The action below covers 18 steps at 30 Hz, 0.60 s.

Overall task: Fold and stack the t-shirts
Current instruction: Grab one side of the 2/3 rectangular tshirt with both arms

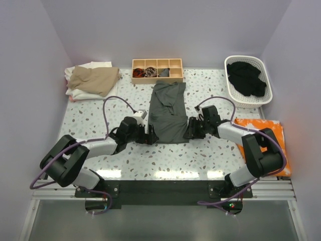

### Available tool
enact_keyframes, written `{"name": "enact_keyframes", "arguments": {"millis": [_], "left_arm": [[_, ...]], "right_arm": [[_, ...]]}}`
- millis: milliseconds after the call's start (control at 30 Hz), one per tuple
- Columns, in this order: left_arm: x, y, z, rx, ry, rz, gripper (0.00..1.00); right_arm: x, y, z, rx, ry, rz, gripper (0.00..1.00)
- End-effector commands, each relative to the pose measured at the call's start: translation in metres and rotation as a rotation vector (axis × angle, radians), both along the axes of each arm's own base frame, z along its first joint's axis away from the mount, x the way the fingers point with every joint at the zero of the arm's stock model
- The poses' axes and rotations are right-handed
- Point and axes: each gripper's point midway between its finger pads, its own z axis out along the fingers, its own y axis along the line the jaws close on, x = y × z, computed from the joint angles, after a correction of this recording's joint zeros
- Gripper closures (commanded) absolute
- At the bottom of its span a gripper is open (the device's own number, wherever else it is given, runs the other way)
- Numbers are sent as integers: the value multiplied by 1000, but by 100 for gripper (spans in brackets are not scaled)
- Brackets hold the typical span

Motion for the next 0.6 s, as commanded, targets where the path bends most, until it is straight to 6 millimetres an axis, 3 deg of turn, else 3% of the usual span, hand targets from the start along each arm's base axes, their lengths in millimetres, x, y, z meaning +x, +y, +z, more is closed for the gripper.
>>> {"name": "enact_keyframes", "arguments": {"millis": [0,67,100,200,300,433,467,533,567], "left_arm": [[-1,-1,-13,-5,24,1,10],[-2,0,-18,1,29,4,24],[-3,1,-21,10,40,5,48],[-4,6,-26,34,51,16,76],[-4,12,-29,67,56,29,88],[-5,20,-31,108,49,38,93],[-4,20,-30,111,43,33,91],[-3,17,-27,103,35,23,68],[-3,15,-25,95,32,13,64]], "right_arm": [[-1,5,-4,35,23,0,64],[-2,4,-3,30,24,-1,73],[-5,3,-4,25,29,0,74],[-8,-2,-5,7,30,-10,81],[-11,-7,-5,-22,26,-15,88],[-10,-21,-6,-95,12,-43,90],[-10,-21,-5,-97,7,-39,86],[-9,-20,-1,-91,-1,-34,66],[-9,-18,1,-76,-5,-20,56]]}}
